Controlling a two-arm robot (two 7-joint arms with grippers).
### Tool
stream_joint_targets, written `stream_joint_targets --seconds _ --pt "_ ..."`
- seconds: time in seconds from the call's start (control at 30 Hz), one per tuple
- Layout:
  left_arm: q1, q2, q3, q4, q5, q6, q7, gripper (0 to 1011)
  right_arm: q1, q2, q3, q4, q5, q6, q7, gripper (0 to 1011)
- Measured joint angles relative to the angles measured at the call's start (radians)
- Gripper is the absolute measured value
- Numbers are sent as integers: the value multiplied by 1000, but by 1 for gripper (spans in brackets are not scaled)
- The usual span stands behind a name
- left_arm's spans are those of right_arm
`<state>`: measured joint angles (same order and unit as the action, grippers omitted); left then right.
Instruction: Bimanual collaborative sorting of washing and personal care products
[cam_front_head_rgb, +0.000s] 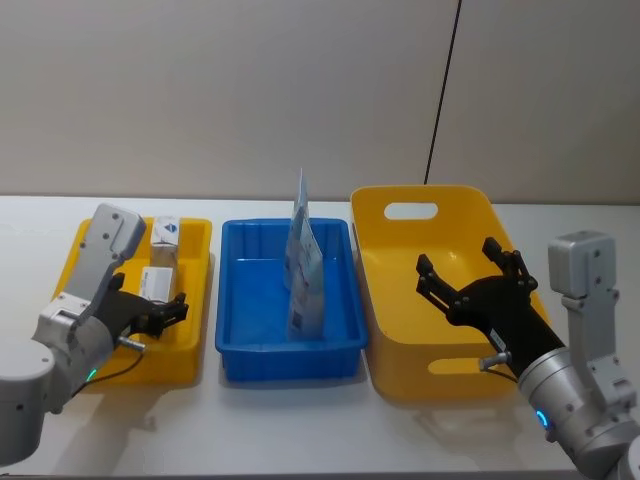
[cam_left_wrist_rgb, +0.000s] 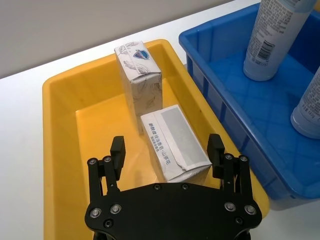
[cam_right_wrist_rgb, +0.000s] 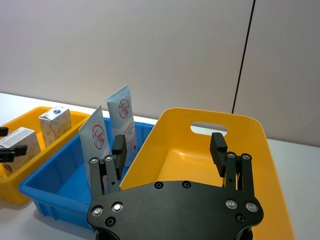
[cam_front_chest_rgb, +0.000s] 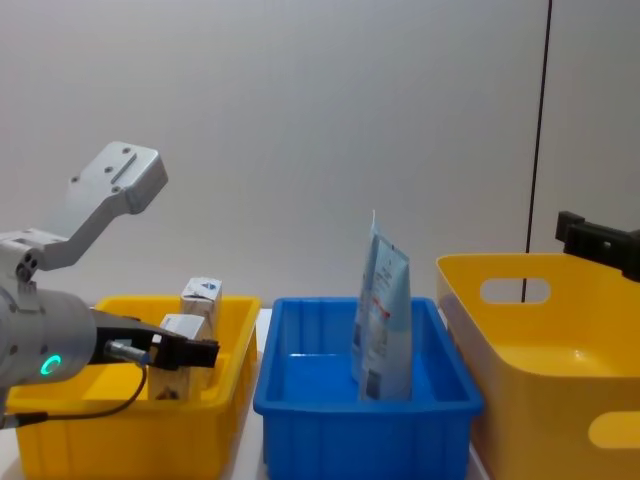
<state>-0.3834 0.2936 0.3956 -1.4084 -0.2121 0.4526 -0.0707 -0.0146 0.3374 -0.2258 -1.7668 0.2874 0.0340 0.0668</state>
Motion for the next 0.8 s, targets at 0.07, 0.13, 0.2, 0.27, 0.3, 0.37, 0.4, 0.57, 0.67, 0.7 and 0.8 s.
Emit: stream_joint_targets --seconds 0.07,0.13,0.2,0.27,0.3,0.37,0.4,0.57,0.67,0.7,0.8 --pt "-2 -1 0 3 -1 0 -3 1000 0 0 0 0 0 0 0 1002" --pt "-5 -3 -1 7 -2 0 -7 981 0 0 0 0 0 0 0 1002" --pt "-7 -5 -1 10 -3 0 -11 930 0 0 0 0 0 0 0 1002" --pt "-8 -6 -1 12 -3 0 -13 907 0 0 0 0 0 0 0 1002" --pt "-9 -6 -1 13 -3 0 -14 887 0 0 0 0 0 0 0 1002" --pt "-10 -7 -2 15 -4 0 -16 822 0 0 0 0 0 0 0 1002" --pt "-11 -8 -2 16 -4 0 -17 812 0 0 0 0 0 0 0 1002" --pt "-13 -9 -2 19 -5 0 -21 652 0 0 0 0 0 0 0 1002" --pt "-14 -10 -3 21 -6 0 -22 550 0 0 0 0 0 0 0 1002" --pt "-14 -10 -3 21 -6 0 -23 533 0 0 0 0 0 0 0 1002" --pt "-15 -11 -3 22 -6 0 -24 435 0 0 0 0 0 0 0 1002"
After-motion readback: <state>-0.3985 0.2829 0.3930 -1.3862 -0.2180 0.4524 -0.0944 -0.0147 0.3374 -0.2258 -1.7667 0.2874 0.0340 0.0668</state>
